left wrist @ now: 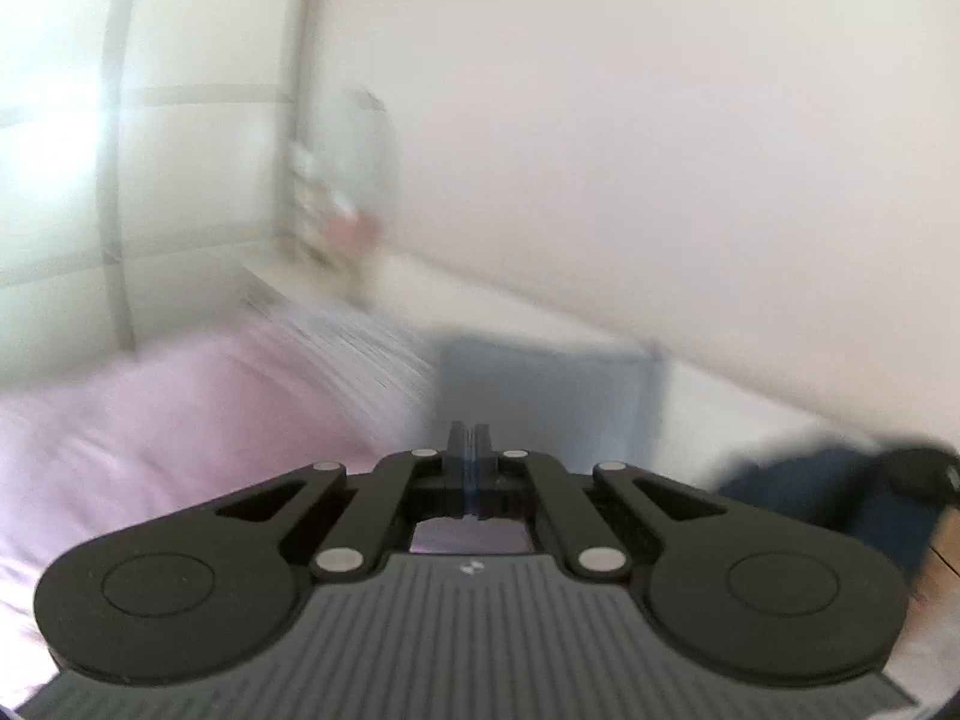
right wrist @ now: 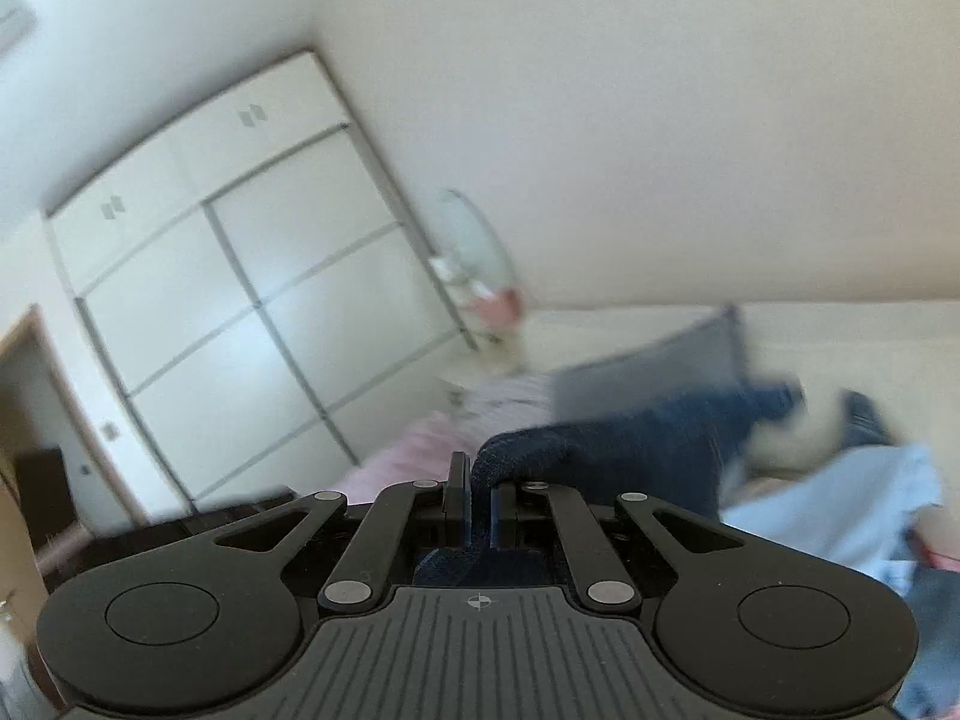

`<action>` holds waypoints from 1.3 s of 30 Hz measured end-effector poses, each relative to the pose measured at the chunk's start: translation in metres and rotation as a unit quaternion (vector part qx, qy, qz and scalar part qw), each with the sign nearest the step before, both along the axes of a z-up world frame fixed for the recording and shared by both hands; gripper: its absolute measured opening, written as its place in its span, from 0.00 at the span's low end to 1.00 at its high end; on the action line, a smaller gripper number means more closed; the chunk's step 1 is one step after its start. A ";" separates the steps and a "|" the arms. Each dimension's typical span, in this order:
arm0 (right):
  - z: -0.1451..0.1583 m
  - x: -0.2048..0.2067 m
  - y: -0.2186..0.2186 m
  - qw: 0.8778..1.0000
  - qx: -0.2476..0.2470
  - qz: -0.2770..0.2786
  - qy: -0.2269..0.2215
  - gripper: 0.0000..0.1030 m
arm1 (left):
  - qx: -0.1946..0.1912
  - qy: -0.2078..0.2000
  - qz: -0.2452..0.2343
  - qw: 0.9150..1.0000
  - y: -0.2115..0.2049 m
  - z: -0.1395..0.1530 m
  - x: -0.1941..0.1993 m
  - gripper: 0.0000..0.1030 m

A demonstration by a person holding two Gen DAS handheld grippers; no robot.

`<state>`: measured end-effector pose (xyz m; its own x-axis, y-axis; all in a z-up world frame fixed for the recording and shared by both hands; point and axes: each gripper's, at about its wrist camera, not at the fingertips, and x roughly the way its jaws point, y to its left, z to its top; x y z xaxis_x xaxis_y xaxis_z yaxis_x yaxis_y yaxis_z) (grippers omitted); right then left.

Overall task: Fold clothes
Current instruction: 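Close both grippers on the dark blue jeans on top of the pile, then lift the jeans with both grippers and drop them onto the open bedspread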

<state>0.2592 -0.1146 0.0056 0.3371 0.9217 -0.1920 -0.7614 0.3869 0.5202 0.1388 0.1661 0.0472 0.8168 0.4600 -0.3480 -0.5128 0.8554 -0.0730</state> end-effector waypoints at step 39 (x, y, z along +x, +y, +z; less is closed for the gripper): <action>-0.055 -0.296 0.070 0.892 -0.359 0.273 0.035 0.69 | -0.147 0.084 0.310 0.936 -0.125 -0.047 -0.479 0.00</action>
<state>-0.0366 -0.0447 -0.0492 -0.1598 0.5752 -0.8022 -0.9141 0.2205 0.3402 -0.3402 0.0414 -0.0002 0.3467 0.6923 -0.6328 -0.9293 0.3449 -0.1319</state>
